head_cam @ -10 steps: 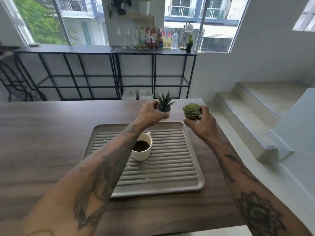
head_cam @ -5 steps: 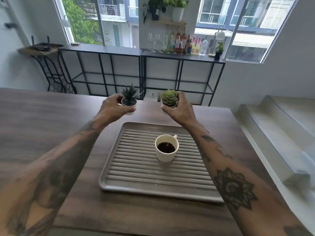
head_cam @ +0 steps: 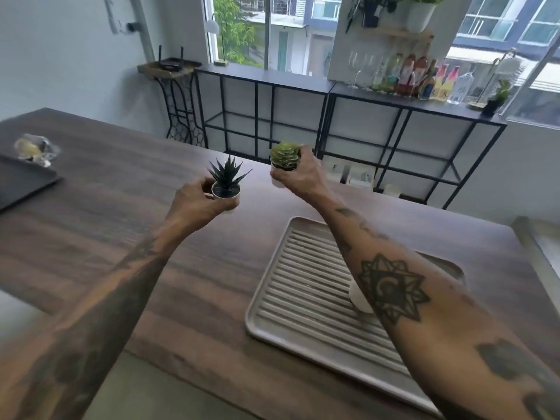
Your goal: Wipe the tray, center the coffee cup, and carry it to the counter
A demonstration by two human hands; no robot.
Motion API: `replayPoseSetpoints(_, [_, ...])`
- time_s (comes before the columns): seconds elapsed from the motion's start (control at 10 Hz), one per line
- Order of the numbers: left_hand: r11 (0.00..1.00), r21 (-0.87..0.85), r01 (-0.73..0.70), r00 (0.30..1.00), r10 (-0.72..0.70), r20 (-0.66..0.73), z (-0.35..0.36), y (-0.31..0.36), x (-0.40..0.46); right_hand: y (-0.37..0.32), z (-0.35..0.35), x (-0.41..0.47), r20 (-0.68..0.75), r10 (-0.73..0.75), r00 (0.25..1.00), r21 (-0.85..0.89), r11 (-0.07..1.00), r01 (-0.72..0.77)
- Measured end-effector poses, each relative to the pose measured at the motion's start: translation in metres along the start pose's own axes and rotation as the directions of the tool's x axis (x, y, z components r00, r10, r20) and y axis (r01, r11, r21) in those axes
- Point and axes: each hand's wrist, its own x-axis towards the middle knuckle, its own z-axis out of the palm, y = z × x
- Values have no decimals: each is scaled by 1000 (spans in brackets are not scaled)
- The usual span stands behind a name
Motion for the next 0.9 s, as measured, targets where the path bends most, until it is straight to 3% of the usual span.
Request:
replayPoseSetpoints(0.4, [980,-48,192,979,-194,-57,-13,-106,-59,-1,129,8,258,165,952,-31,986,-162])
replayPoseSetpoints(0.9, [980,-93,178,983,-182,-29,-5,-120,-61,13,154,-8,361,218,907,-56,976,-212])
